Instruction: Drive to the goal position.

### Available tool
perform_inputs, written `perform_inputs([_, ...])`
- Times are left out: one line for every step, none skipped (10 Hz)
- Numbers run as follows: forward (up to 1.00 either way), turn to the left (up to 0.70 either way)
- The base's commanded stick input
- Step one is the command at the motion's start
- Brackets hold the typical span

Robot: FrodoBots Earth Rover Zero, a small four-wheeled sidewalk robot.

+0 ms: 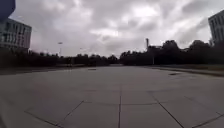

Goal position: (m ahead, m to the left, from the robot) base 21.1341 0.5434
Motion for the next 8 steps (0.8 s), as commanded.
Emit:
perform_inputs([0.7, 0.0])
perform_inputs([0.7, 0.0])
perform_inputs([0.7, 0.0])
perform_inputs([0.7, 0.0])
perform_inputs([0.7, 0.0])
perform_inputs([0.7, 0.0])
perform_inputs([0.7, 0.0])
perform_inputs([0.7, 0.0])
